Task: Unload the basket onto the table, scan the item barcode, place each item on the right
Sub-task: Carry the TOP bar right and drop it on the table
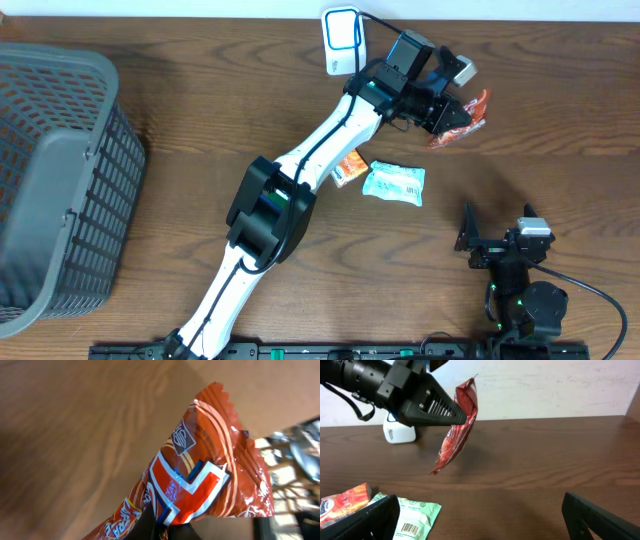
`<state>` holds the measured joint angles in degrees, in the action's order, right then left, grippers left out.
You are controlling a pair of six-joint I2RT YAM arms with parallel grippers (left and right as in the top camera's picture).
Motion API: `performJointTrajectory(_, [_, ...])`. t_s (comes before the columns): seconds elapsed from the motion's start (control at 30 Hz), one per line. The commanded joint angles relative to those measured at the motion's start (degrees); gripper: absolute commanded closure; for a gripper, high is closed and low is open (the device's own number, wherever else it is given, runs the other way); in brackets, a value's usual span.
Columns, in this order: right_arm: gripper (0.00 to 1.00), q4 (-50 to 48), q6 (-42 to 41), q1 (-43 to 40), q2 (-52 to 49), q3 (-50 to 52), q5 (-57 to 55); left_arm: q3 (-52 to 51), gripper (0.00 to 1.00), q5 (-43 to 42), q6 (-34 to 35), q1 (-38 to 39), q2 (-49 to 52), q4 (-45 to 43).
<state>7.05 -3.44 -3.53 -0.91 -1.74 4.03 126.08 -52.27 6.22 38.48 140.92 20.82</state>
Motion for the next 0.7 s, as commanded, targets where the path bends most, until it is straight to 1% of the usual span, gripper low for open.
performJointTrajectory(0.0, [0.01, 0.5, -0.2, -0.5, 0.2, -0.2, -0.1, 0.8, 0.93, -9.5, 0.5, 0.9, -0.6, -0.1])
performJointTrajectory(0.03, [0.01, 0.5, -0.2, -0.5, 0.2, -0.2, -0.1, 0.8, 0.92, -10.9, 0.5, 1.2, -0.6, -0.1])
performJointTrajectory(0.07, [0.01, 0.5, -0.2, -0.5, 0.2, -0.2, -0.1, 0.8, 0.87, -11.9, 0.6, 1.4, -0.6, -0.2])
performJointTrajectory(0.1, [0.01, 0.5, -0.2, -0.5, 0.2, -0.2, -0.1, 0.8, 0.67, -12.3, 0.6, 1.5, -0.6, -0.2])
performJointTrajectory(0.13, [0.01, 0.5, -0.2, -0.5, 0.2, -0.2, -0.1, 0.8, 0.24, -12.7, 0.6, 1.5, -0.6, -0.2])
performJointTrajectory(0.17, [0.01, 0.5, -0.2, -0.5, 0.2, -0.2, -0.1, 0.8, 0.01, -12.9, 0.6, 1.4, -0.6, -0.2])
performJointTrajectory(0.3, [0.01, 0.5, -0.2, -0.5, 0.2, -0.2, -0.1, 0.8, 0.02, -12.9, 2.4, -0.2, -0.7, -0.2])
performJointTrajectory(0.4, [0.01, 0.5, -0.2, -0.5, 0.2, -0.2, -0.1, 0.8, 0.02, -13.6, 5.5, -1.7, -0.9, -0.2])
performJointTrajectory(0.5, [0.01, 0.5, -0.2, -0.5, 0.2, -0.2, -0.1, 0.8, 0.02, -18.9, 5.7, -2.6, -1.3, -0.2])
performJointTrajectory(0.67, [0.01, 0.5, -0.2, -0.5, 0.2, -0.2, -0.1, 0.8, 0.02, -19.5, 5.7, -4.1, -4.5, -0.2])
